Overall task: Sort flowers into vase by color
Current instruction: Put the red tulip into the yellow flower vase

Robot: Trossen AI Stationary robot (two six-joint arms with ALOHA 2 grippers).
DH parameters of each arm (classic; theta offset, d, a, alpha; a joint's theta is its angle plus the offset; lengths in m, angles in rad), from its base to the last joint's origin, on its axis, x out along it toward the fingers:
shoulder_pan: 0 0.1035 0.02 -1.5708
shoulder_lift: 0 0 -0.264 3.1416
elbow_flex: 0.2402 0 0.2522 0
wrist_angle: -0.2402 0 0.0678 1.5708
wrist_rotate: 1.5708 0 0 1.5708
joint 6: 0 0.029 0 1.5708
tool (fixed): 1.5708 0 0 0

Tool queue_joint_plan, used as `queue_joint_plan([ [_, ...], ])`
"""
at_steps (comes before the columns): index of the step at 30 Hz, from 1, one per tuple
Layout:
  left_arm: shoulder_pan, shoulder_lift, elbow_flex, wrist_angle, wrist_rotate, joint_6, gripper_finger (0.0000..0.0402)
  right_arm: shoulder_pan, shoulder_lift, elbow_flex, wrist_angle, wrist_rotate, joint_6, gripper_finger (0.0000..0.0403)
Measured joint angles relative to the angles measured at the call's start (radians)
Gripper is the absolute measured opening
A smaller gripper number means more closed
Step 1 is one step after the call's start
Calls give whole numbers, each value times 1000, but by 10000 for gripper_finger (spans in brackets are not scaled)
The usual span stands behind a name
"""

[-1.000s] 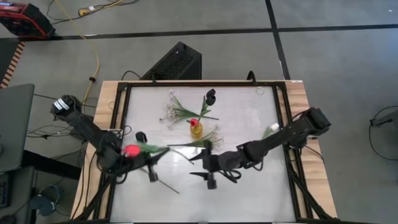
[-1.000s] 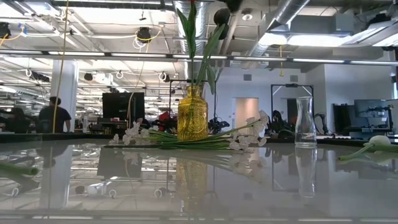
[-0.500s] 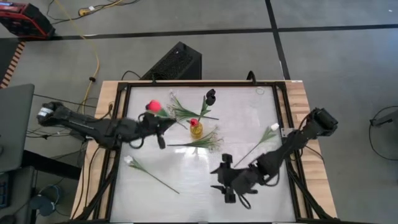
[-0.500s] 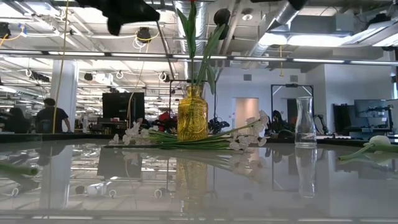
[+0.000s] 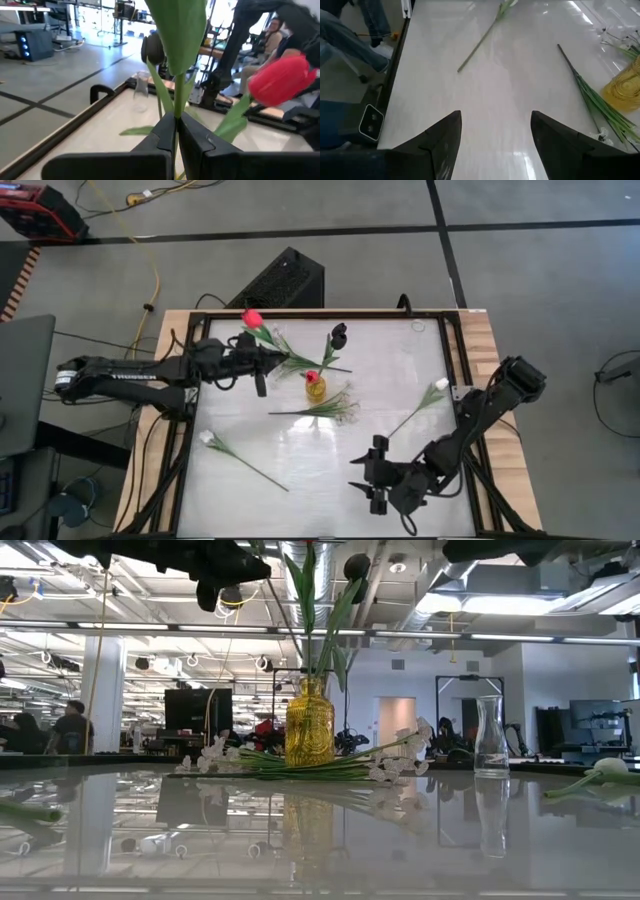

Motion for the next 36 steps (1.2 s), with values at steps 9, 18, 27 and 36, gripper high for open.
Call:
queue_joint_plan([
  [9,14,2,0,-1,11,-19,0,-3,0,0,4,11,-2,265],
  [18,14,98,0,56,18,-19,0,-8,0,0,4,15,-4,265],
  [27,14,121,-1,58,8,-8,0,-9,0,0,3,16,2,265],
  [36,17,151,1,51,7,-13,0,-12,0,0,1,15,-3,265],
])
